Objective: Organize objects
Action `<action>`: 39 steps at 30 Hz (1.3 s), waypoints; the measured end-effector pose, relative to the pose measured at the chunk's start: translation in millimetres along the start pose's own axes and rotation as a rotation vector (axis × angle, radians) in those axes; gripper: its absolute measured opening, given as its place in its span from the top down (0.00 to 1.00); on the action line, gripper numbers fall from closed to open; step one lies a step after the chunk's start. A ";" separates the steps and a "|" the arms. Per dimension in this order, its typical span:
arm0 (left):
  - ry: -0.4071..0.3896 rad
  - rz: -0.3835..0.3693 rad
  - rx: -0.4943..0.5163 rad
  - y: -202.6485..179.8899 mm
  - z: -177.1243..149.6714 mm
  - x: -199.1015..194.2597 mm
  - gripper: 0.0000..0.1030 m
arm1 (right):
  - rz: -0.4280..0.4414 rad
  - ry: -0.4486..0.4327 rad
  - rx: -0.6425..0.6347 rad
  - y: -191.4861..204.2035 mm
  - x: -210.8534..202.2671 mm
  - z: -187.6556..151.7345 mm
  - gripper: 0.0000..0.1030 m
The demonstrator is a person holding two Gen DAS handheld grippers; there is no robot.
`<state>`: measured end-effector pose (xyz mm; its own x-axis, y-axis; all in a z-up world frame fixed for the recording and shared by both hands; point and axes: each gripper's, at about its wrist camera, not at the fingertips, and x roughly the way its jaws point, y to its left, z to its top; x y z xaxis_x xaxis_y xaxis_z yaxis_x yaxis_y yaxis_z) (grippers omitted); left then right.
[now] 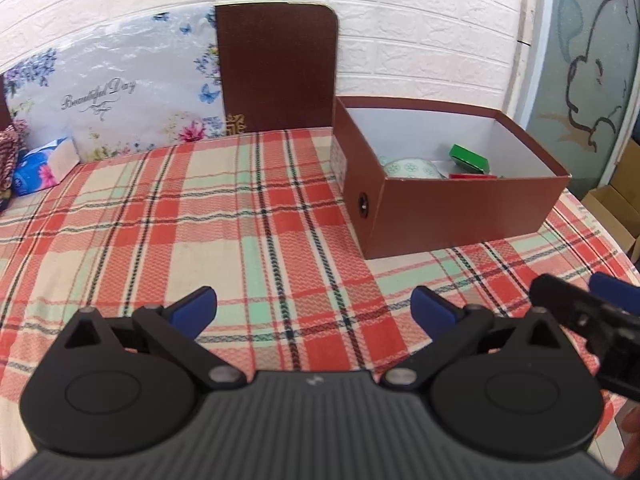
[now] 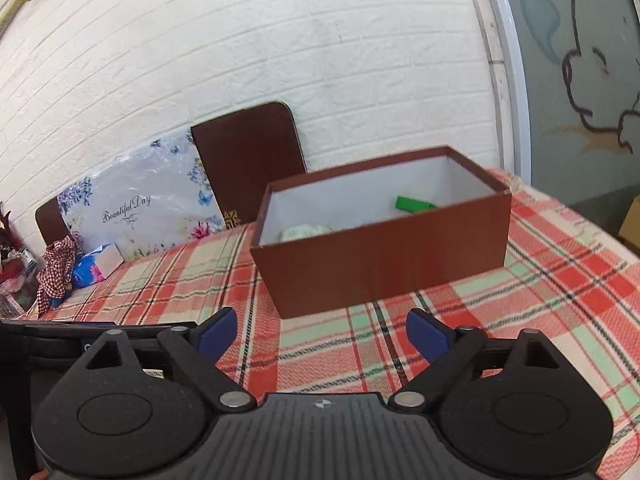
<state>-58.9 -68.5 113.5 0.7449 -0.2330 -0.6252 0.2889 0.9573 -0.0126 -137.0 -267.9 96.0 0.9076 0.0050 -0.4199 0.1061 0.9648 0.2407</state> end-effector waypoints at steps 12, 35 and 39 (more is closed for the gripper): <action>-0.095 0.125 -0.032 14.8 -6.0 -35.2 0.00 | 0.012 -0.119 0.014 24.0 -35.1 12.9 0.01; -0.046 0.156 -0.007 1.6 -21.4 -58.3 0.00 | -0.037 -0.022 0.145 12.5 -37.3 -21.7 0.01; -0.028 0.133 0.017 -4.0 -20.9 -52.6 0.00 | -0.046 0.002 0.166 5.8 -29.3 -21.7 0.01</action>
<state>-111.8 -56.4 130.1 0.7937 -0.1088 -0.5986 0.1962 0.9771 0.0825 -171.8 -256.8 90.7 0.8996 -0.0371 -0.4352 0.2130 0.9072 0.3628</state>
